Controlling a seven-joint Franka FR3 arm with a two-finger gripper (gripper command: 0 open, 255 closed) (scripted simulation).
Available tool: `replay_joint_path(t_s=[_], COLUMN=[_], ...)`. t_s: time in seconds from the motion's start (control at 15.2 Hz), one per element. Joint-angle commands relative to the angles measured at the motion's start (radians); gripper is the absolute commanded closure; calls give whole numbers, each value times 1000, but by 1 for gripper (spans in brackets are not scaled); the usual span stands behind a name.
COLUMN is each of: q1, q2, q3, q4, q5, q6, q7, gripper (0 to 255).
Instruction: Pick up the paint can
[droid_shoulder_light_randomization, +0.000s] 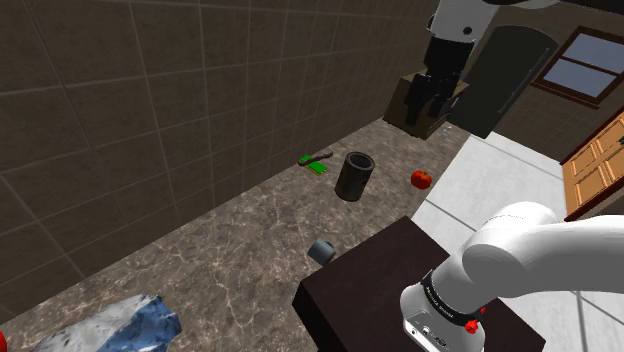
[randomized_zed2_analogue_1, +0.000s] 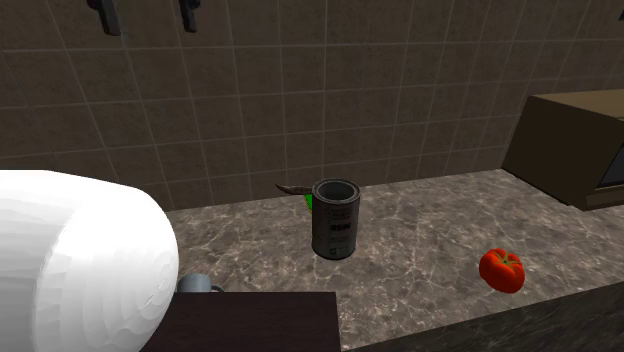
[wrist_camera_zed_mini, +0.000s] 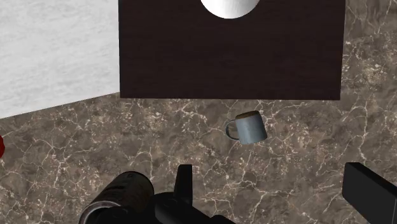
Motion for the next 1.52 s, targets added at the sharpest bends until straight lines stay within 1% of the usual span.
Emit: replay_joint_path(t_s=[0.0, 0.4, 0.73, 1.06, 1.45], q1=[0, -21, -39, -54, -68], q2=[0, 99, 221, 374, 586], q3=[0, -54, -98, -142, -188], q4=[0, -93, -132, -135, -90], q5=[0, -41, -67, -82, -76], q6=[0, 204, 375, 541, 722], q7=[0, -46, -82, -119, -170], gripper=[0, 0, 0, 0, 0])
